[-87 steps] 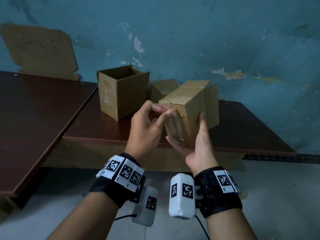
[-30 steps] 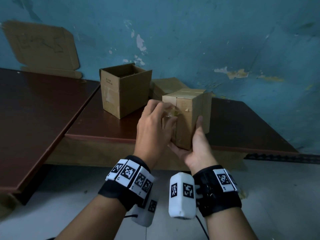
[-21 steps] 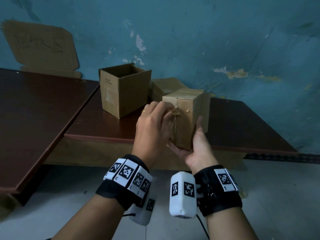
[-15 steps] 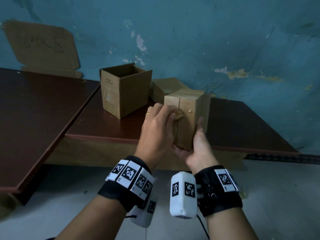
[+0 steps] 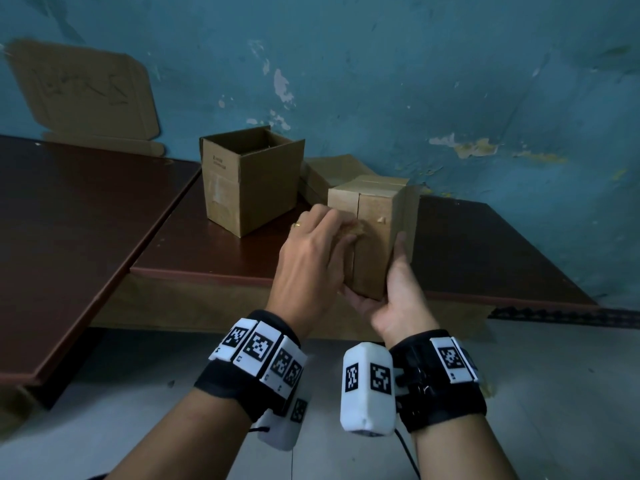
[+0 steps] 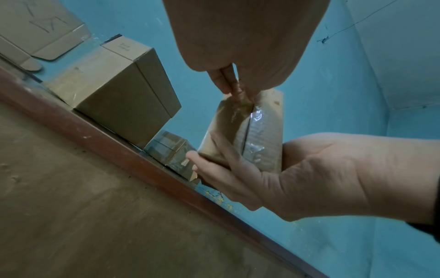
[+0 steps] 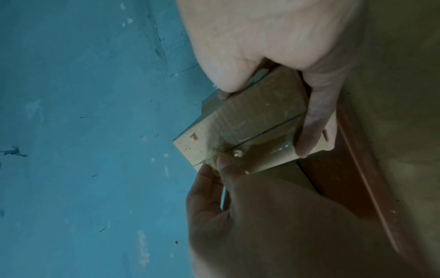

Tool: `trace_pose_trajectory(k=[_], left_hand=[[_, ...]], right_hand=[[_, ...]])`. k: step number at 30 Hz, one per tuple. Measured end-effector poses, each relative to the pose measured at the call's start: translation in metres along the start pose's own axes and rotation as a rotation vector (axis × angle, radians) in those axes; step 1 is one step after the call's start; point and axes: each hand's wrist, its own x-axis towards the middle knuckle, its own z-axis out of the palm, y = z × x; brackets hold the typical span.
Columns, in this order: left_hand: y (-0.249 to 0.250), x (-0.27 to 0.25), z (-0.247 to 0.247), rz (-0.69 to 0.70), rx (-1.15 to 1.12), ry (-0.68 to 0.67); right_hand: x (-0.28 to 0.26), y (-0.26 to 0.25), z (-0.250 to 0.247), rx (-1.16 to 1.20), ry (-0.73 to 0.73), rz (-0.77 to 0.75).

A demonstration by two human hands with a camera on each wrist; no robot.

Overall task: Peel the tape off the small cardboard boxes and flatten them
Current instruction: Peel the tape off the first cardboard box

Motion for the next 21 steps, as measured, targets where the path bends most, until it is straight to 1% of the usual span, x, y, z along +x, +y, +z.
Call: trace_pose_trajectory(k=[3,6,8,12,21], left_hand=[[0.0047,-0.0006,0.0006,0.014,0.113,0.054],[0.0078,-0.0008,0.0025,-0.019,0.055,0.071],[0.0091,-0.0004,0.0036,-0.041,0.004,0.057],[0.0067,0.0010,-0.0003,0.001,0.047,0.006],[0.0007,0.0024,-0.0003,-0.013,0.011,-0.015]], right_hand=[[-0.0012,0.0005,0.0013,0.025,-0.005,0.005],[0.0000,0.0010,0.0013,0.040,0.000,0.012],[0.0020,0.0013,-0.0007,0.054,-0.025,0.018],[0.0053,0.0011,-0.0056,0.020,-0.047,-0.005],[0.0064,0.0013,-0.0041,-0.017,-0.047,0.001]])
